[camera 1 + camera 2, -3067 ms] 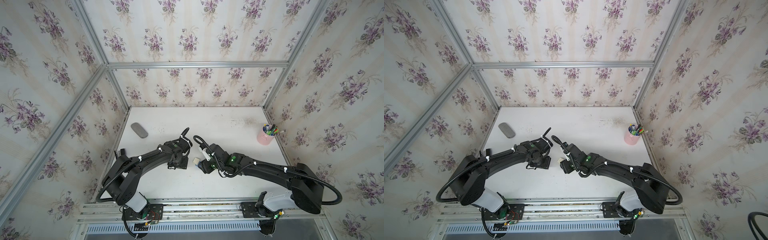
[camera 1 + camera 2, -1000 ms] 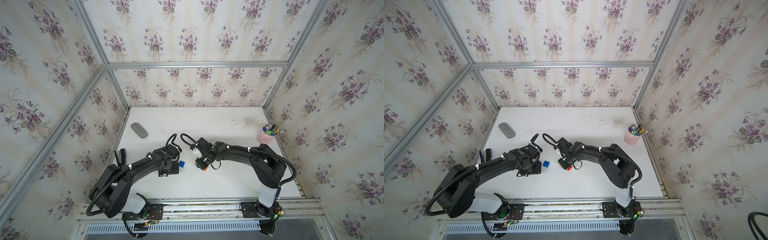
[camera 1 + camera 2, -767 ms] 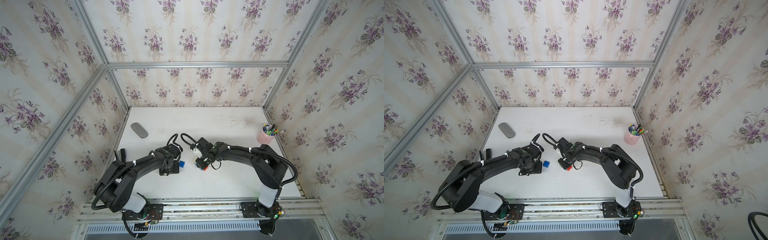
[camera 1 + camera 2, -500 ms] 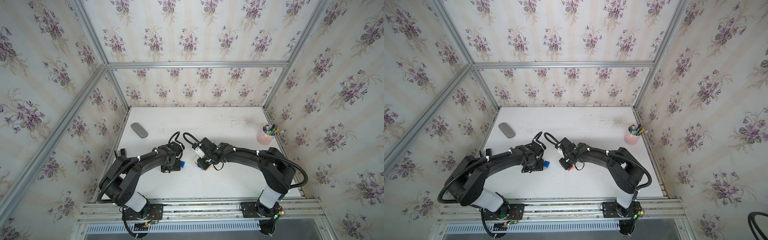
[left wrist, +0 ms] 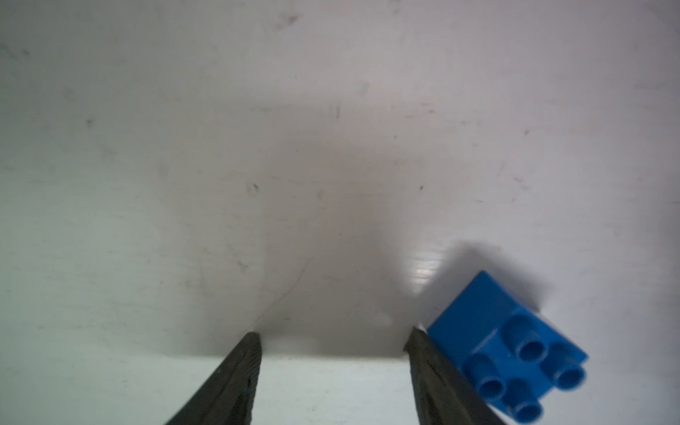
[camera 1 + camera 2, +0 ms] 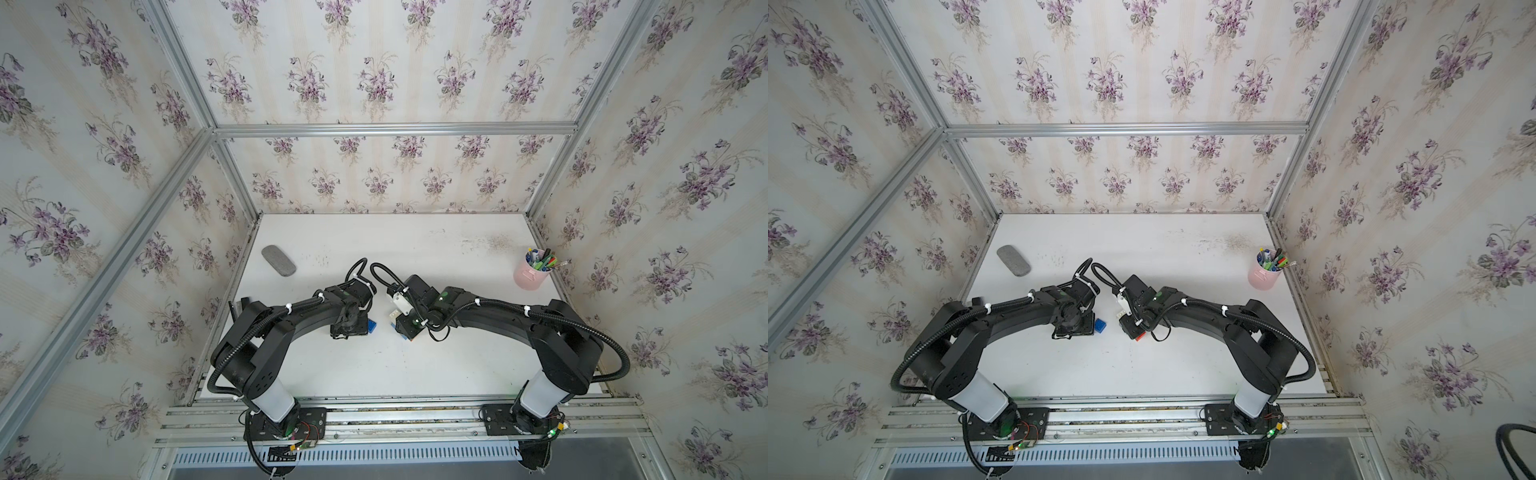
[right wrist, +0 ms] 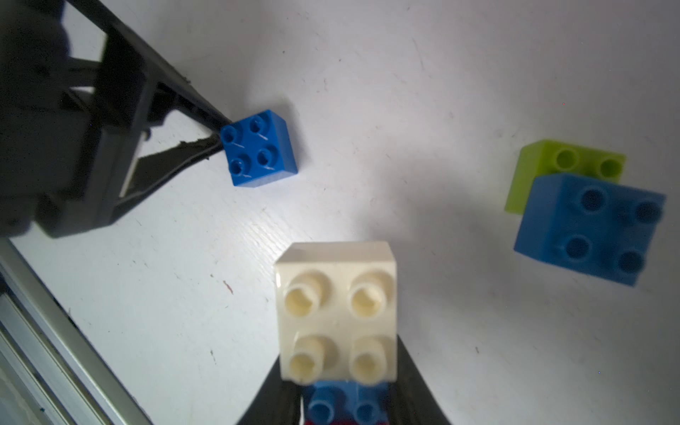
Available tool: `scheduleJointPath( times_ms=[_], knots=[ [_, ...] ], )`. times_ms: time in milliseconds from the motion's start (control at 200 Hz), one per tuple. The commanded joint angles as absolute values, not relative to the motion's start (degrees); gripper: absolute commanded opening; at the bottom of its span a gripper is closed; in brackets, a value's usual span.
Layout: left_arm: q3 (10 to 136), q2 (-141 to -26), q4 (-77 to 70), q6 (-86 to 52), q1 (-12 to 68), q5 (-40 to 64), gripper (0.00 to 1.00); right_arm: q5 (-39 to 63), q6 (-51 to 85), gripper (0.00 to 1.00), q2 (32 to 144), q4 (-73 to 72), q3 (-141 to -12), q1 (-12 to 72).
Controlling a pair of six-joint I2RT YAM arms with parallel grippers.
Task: Assemble the letter y with lego
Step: Move the lego brick at the center of the board, then assemble the lego brick with the lego brick.
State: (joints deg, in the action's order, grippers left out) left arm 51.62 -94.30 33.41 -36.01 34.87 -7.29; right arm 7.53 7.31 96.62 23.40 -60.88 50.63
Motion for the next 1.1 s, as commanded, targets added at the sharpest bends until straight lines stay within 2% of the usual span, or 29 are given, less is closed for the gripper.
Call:
scheduleJointPath(
  times_ms=[0,255,565,854,1004,1094],
  knots=[
    [52.1,-95.3,33.2,-35.7,35.8,-6.9,0.66,8.2,8.2,0.28,97.1,21.6,-61.7,50.7],
    [51.1,-93.1,33.0,-36.1,36.1,-7.4,0.66,7.7,8.2,0.28,98.3,22.4,-64.1,50.7],
    [40.6,-77.3,33.1,-39.5,34.1,-4.9,0.66,8.3,6.2,0.28,102.2,25.1,-70.6,50.9],
    [34.5,-62.8,32.7,-40.6,31.9,4.7,0.69,9.2,3.3,0.28,108.0,28.0,-77.2,52.4],
    [32.4,-58.7,32.1,-41.0,30.6,13.9,0.7,9.4,2.1,0.27,110.8,29.1,-80.0,53.0],
    [31.5,-56.8,32.2,-41.7,30.3,15.7,0.7,9.7,1.3,0.27,111.8,29.4,-81.2,53.3]
  ],
)
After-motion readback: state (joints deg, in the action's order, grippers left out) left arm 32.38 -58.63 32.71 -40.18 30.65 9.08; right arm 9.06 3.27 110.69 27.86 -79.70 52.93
